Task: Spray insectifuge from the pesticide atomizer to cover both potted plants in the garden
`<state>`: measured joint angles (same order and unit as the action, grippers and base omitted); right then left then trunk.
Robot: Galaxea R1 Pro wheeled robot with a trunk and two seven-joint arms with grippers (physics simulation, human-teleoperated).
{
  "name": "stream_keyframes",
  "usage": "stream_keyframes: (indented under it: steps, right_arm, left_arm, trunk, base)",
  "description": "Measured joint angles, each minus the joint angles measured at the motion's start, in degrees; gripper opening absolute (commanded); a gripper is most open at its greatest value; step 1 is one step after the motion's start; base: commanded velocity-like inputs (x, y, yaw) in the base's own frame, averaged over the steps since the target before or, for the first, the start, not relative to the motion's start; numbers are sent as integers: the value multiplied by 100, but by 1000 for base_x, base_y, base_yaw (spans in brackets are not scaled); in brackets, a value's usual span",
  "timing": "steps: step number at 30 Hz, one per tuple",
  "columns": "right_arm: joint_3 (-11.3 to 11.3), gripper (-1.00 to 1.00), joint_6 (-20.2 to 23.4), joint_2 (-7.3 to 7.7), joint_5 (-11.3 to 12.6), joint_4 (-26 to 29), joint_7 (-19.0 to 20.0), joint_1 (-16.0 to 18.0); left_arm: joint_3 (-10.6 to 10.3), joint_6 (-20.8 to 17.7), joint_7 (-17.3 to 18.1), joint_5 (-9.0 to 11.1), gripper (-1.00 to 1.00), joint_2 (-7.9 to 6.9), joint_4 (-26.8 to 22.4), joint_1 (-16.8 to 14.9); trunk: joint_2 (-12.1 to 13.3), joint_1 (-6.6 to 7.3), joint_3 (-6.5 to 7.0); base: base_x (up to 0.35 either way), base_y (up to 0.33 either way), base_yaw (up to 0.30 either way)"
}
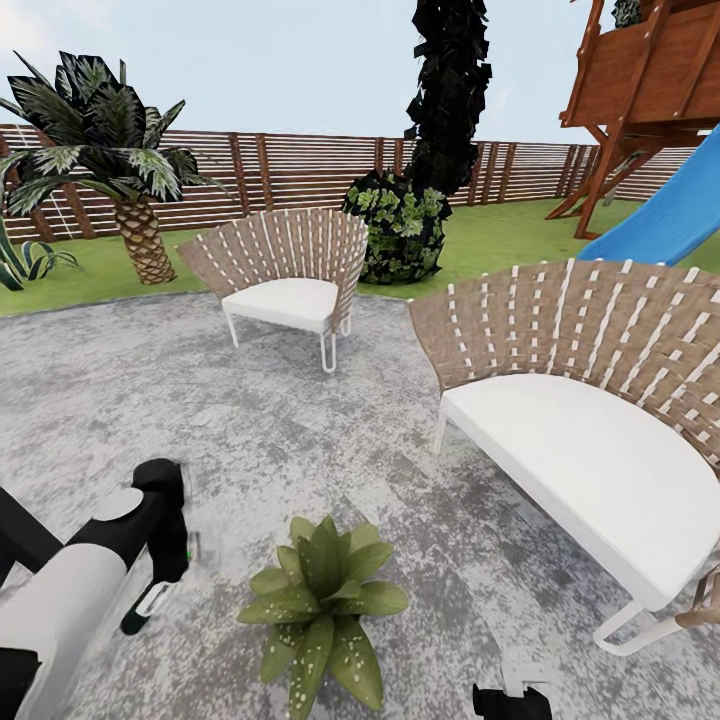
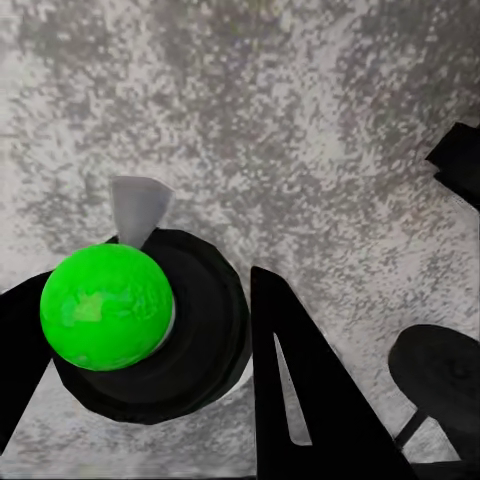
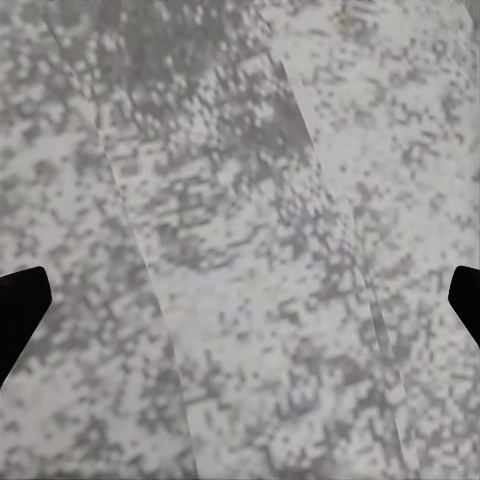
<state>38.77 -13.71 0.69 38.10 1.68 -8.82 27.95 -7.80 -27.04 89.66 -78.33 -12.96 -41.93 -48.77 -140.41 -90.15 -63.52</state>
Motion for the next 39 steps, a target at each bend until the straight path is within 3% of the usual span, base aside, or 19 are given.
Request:
stream_keyframes:
  steps: [4, 10, 14, 16, 21, 24, 27, 30, 32, 36, 39]
  right_arm:
    - [0, 100, 3, 0, 0, 0, 0, 0]
    - [2, 100, 3, 0, 0, 0, 1, 0]
    - [-1, 100, 3, 0, 0, 0, 0, 0]
    - [0, 100, 3, 0, 0, 0, 0, 0]
    - [-3, 100, 4, 0, 0, 0, 0, 0]
    - [-1, 100, 4, 0, 0, 0, 0, 0]
    - [1, 100, 4, 0, 0, 0, 0, 0]
    - [2, 100, 3, 0, 0, 0, 0, 0]
    - [1, 100, 3, 0, 0, 0, 0, 0]
    - [-4, 100, 4, 0, 0, 0, 0, 0]
    - [-6, 100, 3, 7, 2, 0, -5, 0]
  left_arm:
    - [-20, -5, 0, 1, -100, -81, 47, 5]
    - [-39, -132, -1, -56, -100, 360, -3, 82]
    - [-49, -419, -3, -121, -100, 471, -114, -45]
    - [-56, -446, -3, -247, -100, 487, -165, -171]
    - [-28, -456, -4, -748, -100, 455, -151, -142]
    - [-5, -444, -4, -790, -100, 370, -100, -119]
    - [15, -416, -4, -753, -100, 93, -84, -115]
    - [20, -411, -4, -663, -100, 68, -125, -119]
    - [7, -416, -4, -540, -100, 154, -169, -123]
    - [-40, -378, -3, -474, -100, 832, -480, -174]
    - [-57, -368, -3, -496, -100, 995, -679, -206]
  trunk:
    - [0, 0, 0]
    - [0, 0, 0]
    - [0, 0, 0]
    - [0, 0, 0]
    - [0, 0, 0]
    - [0, 0, 0]
    - [0, 0, 0]
    - [0, 0, 0]
    - [0, 0, 0]
    - [0, 0, 0]
    - [0, 0, 0]
  base:
    - [0, 0, 0]
    - [0, 0, 0]
    - [0, 0, 0]
    - [0, 0, 0]
    - [0, 0, 0]
    - [0, 0, 0]
    - [0, 0, 0]
    - [0, 0, 0]
    - [0, 0, 0]
    - [0, 0, 0]
    - [0, 0, 0]
